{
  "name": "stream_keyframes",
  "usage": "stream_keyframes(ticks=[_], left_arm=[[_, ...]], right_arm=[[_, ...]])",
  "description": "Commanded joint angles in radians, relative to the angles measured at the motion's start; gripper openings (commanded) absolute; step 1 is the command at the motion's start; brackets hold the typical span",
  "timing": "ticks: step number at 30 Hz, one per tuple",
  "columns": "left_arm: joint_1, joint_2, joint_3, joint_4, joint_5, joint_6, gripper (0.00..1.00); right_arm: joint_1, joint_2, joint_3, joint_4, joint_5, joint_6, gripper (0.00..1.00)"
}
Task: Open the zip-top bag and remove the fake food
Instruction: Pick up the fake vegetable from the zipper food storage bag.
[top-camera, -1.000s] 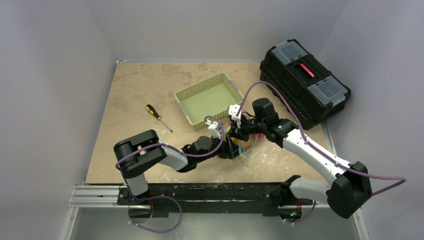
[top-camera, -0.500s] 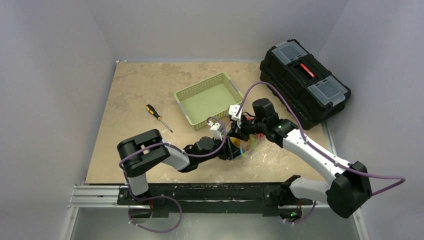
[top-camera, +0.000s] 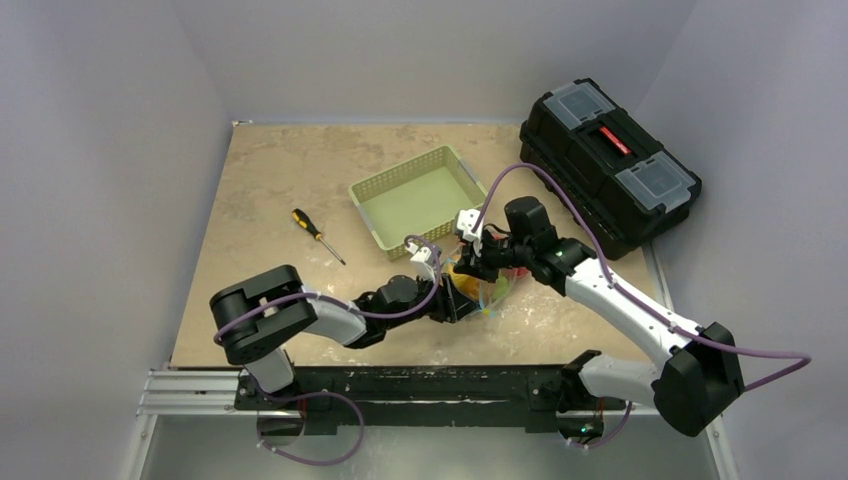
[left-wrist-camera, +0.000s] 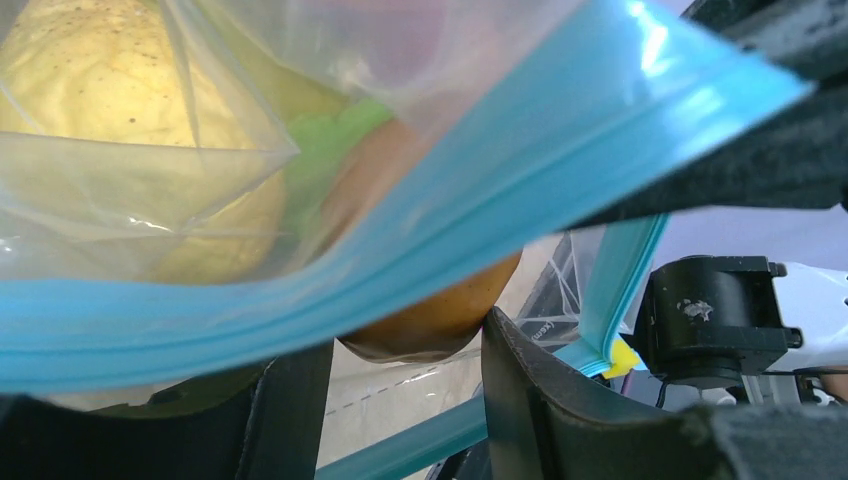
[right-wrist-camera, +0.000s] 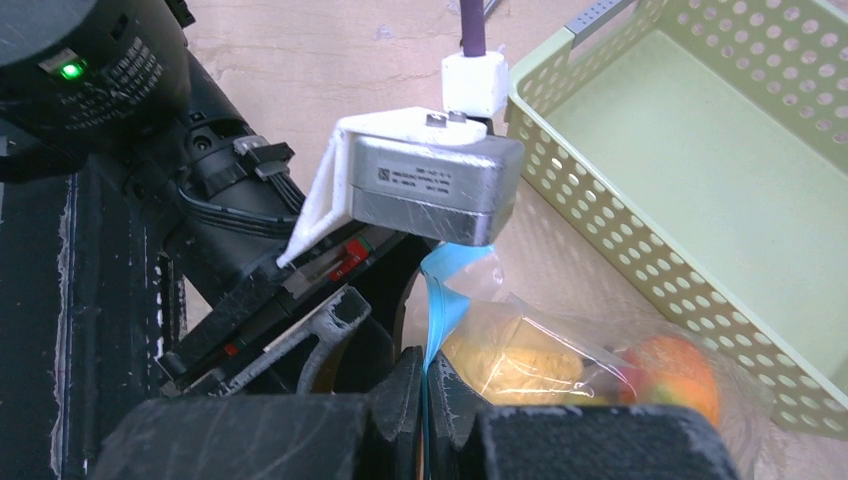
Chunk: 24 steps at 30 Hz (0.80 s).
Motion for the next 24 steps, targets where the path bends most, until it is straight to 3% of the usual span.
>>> stream_keyframes(ticks=[1, 15, 24], left_arm=[[-0.007, -0.057, -0.036, 0.021, -0.018, 0.035, 0.0], [-0.007, -0.214, -0.088, -0.115, -0.066, 0.09, 0.0], [-0.007, -0.386, -0.005, -0.523, -0.079, 0.191, 0.0]], right_arm=[[-0.011, -0.01, 0.001, 0.043, -0.02, -0.005, 0.0], [-0.017, -0.004, -0.001, 0.041, -0.02, -0.009, 0.0], [-0.017, -0.008, -0.001, 0.039, -0.014, -0.015, 0.0]])
